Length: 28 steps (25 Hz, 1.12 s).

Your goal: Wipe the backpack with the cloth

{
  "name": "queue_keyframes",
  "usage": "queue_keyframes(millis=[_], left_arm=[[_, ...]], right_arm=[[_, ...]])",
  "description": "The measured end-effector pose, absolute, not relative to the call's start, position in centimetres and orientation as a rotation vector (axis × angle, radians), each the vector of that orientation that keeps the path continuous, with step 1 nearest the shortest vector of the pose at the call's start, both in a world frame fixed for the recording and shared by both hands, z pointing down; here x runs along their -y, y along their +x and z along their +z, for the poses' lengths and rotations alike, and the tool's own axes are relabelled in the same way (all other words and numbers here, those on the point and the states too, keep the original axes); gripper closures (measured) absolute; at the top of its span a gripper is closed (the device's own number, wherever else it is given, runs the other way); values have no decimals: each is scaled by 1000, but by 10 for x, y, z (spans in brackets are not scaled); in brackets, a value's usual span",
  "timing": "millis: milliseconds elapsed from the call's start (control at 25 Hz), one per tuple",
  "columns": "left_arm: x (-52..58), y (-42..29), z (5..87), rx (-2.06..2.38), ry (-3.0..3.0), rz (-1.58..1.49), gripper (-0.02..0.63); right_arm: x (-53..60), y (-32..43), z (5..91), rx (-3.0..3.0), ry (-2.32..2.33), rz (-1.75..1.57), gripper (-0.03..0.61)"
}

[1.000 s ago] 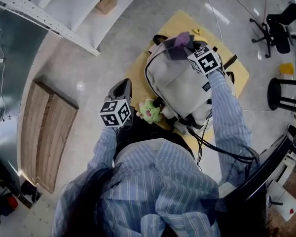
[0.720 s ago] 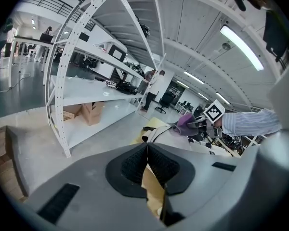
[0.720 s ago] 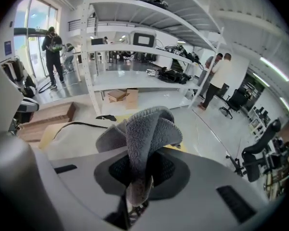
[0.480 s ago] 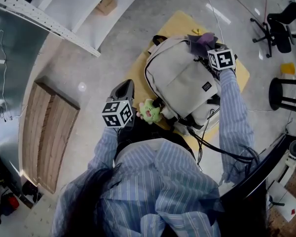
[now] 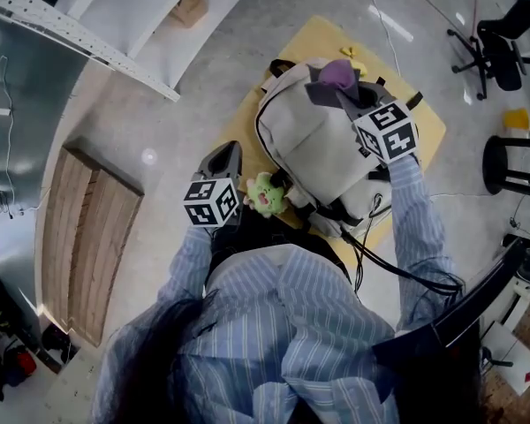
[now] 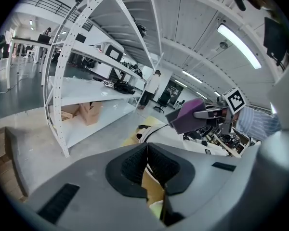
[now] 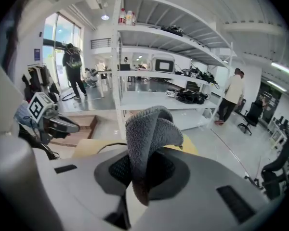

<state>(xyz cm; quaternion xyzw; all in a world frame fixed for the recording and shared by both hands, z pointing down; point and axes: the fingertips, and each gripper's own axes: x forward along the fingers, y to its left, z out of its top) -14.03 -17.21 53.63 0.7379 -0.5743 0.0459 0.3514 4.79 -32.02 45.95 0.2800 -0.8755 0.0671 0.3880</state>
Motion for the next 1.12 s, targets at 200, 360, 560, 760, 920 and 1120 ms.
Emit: queue_keyframes(millis=[200, 360, 560, 760, 920, 1120], left_arm=[[169, -134, 536, 1485, 1911, 119, 609], [167, -134, 536, 1491, 1907, 119, 609], [162, -134, 536, 1497, 1902, 120, 609], [160, -129, 538, 1488, 1903, 127, 609], [161, -119, 539, 1464, 1920, 137, 609], [166, -105, 536, 1427, 1956, 149, 609]], right_arm=[[230, -7, 467, 2304, 450, 222, 537], [159, -37, 497, 2304, 238, 286, 537], [138, -30, 550, 2197, 185, 280, 537], [181, -4, 553, 2165, 297, 260, 537], [224, 26, 539, 2143, 409, 211, 537], [281, 75, 536, 2088, 587, 190, 537]])
